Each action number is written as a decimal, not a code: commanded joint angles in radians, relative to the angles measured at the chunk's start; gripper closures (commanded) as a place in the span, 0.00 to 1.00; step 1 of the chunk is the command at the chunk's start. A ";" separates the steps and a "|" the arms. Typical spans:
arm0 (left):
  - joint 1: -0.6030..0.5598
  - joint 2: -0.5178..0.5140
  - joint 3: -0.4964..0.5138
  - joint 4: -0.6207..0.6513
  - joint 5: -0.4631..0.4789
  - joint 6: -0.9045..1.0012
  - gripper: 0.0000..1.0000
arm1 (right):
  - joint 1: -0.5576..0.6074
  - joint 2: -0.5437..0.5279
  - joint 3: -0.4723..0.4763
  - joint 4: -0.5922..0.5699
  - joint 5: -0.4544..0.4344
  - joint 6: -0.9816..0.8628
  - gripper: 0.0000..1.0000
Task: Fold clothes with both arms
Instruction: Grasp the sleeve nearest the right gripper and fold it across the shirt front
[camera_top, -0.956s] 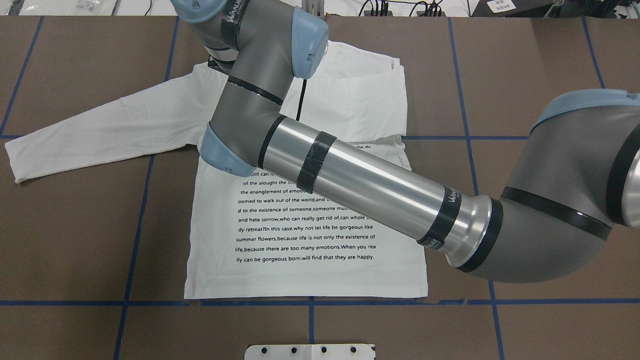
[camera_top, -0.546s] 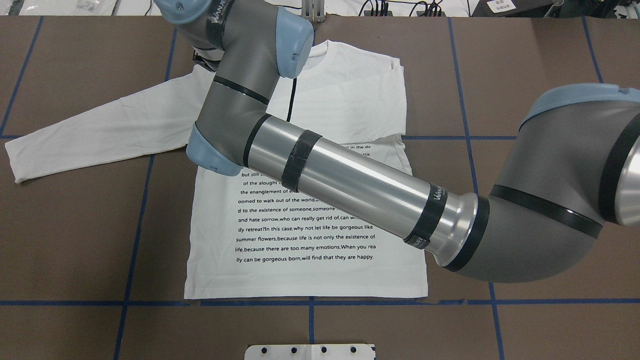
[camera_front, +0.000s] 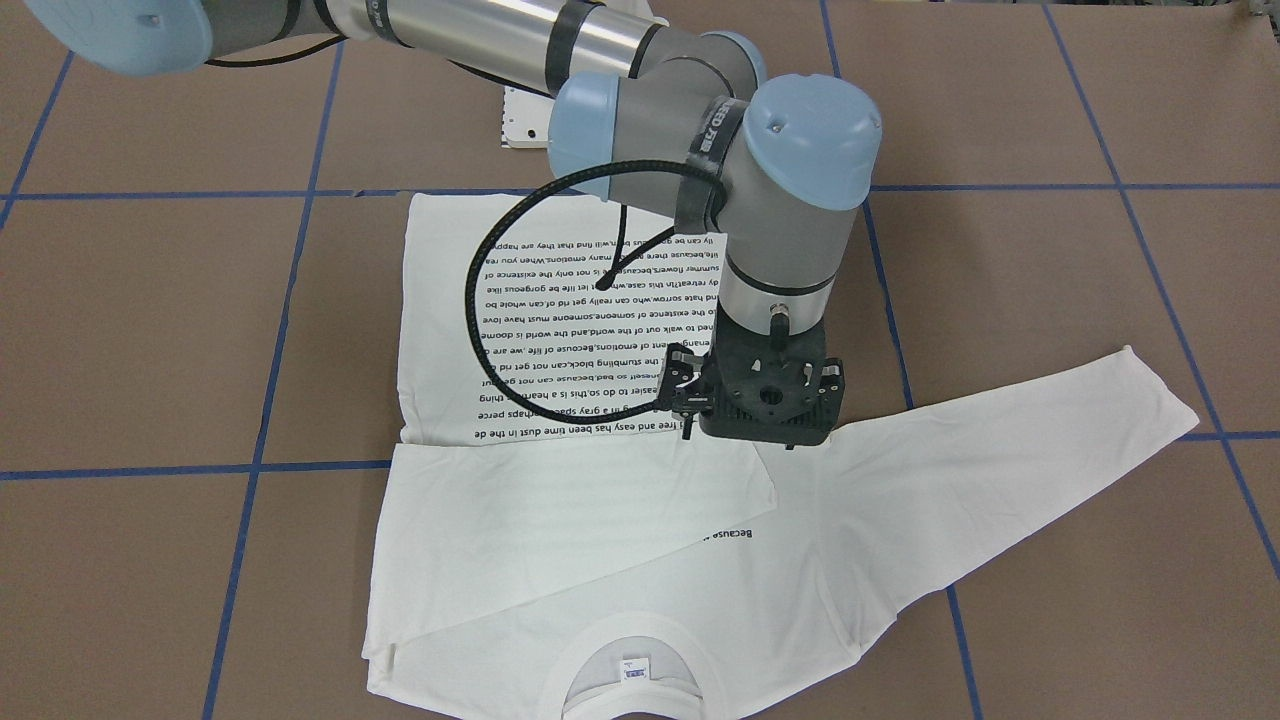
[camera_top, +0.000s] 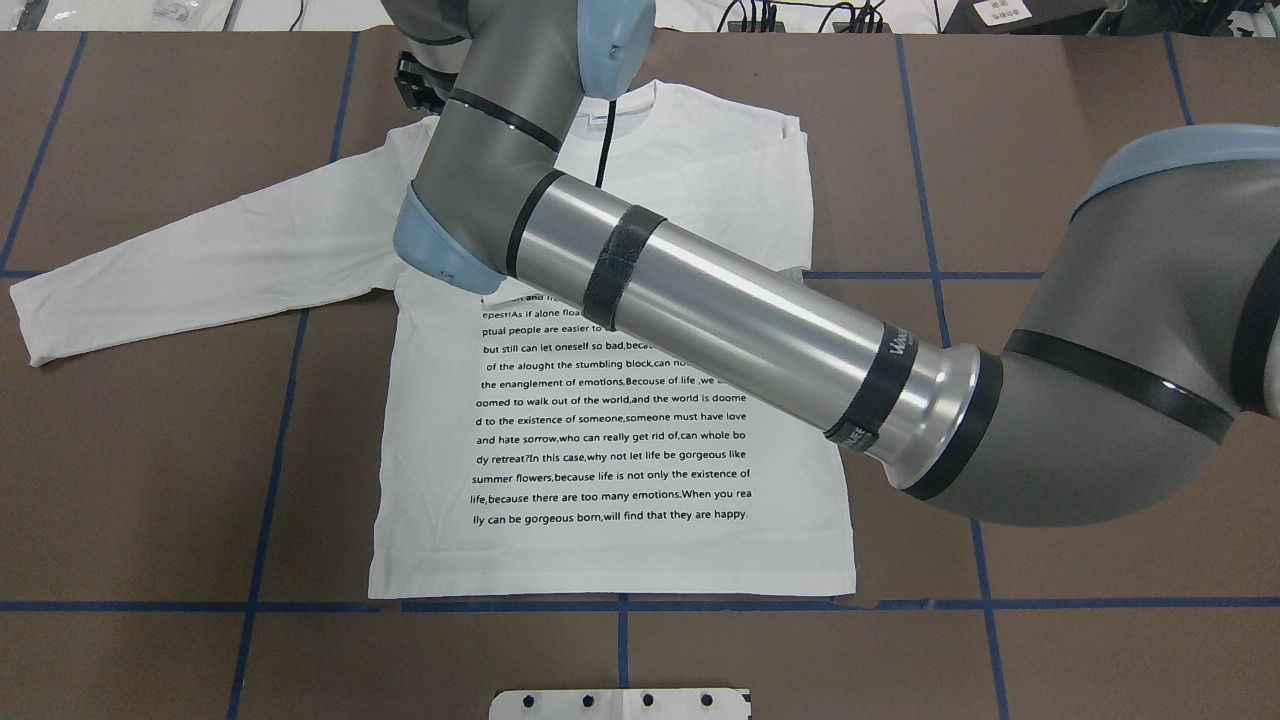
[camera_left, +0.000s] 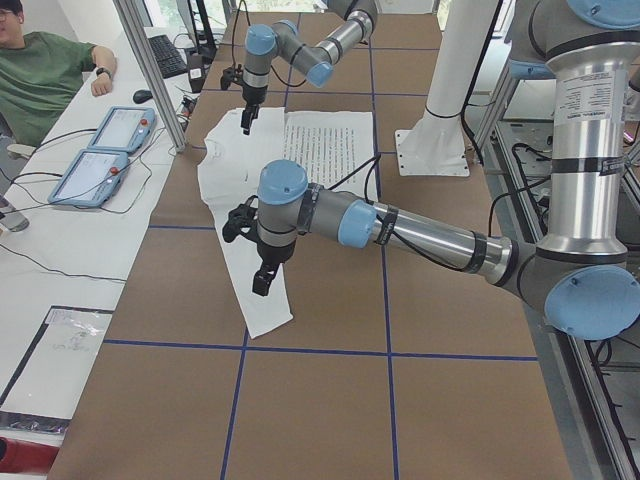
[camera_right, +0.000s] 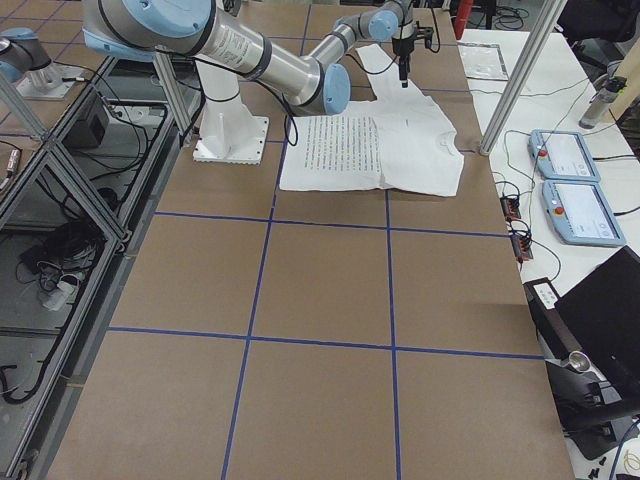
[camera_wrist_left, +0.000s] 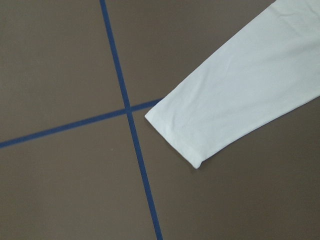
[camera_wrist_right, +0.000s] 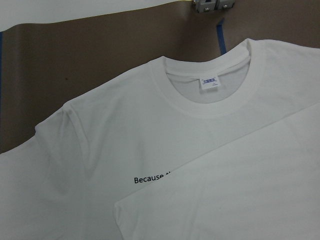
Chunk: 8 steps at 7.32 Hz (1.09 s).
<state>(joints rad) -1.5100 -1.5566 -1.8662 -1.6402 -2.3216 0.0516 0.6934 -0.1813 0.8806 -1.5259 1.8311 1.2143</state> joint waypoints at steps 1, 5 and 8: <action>0.002 -0.076 0.093 -0.066 -0.022 -0.024 0.00 | 0.087 -0.082 0.094 -0.145 0.115 -0.211 0.00; 0.198 -0.045 0.099 -0.231 -0.012 -0.288 0.00 | 0.262 -0.396 0.395 -0.217 0.226 -0.593 0.00; 0.230 0.132 0.108 -0.502 0.046 -0.445 0.00 | 0.436 -0.736 0.657 -0.227 0.367 -0.937 0.00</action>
<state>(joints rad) -1.3004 -1.5017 -1.7642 -2.0200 -2.3102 -0.3225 1.0522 -0.7658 1.4243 -1.7511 2.1380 0.4264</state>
